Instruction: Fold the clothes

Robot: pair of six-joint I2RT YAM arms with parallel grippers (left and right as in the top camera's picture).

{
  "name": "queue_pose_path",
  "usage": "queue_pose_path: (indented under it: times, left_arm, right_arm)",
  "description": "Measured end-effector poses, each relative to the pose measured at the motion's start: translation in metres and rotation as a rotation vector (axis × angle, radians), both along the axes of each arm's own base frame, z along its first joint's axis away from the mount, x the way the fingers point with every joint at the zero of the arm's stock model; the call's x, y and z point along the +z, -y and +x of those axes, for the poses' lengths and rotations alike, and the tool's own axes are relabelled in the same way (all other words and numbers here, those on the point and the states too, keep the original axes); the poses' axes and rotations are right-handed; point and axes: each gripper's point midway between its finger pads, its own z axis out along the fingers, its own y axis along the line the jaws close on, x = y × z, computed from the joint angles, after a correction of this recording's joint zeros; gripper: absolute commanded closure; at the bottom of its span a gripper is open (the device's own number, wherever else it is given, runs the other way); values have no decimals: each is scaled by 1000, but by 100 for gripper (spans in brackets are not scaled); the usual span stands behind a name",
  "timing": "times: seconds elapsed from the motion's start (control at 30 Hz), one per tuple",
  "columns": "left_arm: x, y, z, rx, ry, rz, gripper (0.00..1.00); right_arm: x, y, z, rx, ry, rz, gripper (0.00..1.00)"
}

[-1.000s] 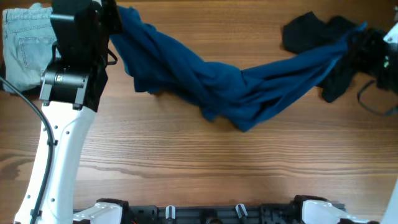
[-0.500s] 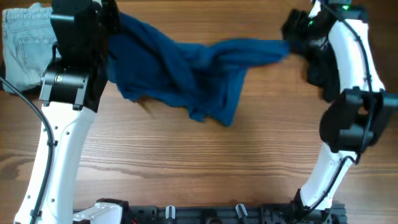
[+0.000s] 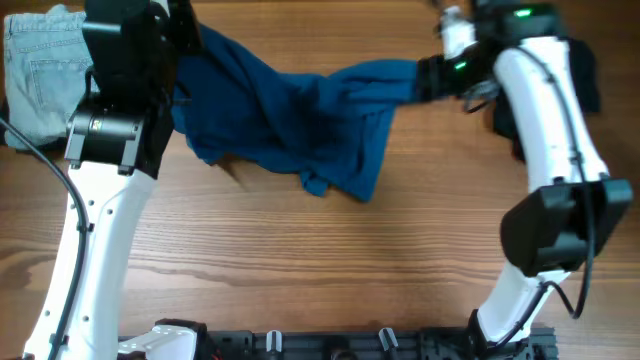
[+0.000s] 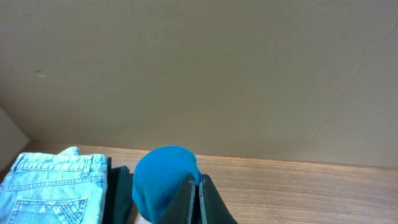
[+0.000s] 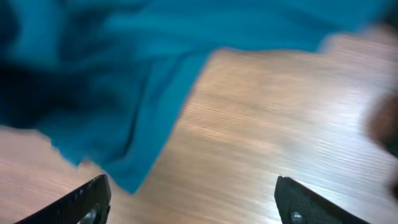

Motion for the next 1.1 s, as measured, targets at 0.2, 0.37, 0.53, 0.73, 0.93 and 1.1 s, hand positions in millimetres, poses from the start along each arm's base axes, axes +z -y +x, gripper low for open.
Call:
queue_pose_path:
  times: [0.2,0.37,0.53,0.73,0.93,1.1]
  left_arm:
    - [-11,2,8,-2,-22,3,96]
    - [-14,2,10,-2,-29,4,96]
    - [-14,2,10,-2,-29,4,96]
    - [-17,2,9,-2,-42,6,96]
    - [-20,2,7,-2,-59,8,96]
    - [-24,1,7,-2,-71,10,96]
  right_arm:
    - [-75,-70,-65,244,-158,-38,17]
    - [-102,-92,-92,328,-194,-44,17]
    - [-122,-124,-115,454,-163,-79,20]
    - [-140,-119,-100,452,-62,-168,28]
    - [-154,-107,-97,432,-31,-227,57]
    - [-155,-97,-90,351,-10,-277,95]
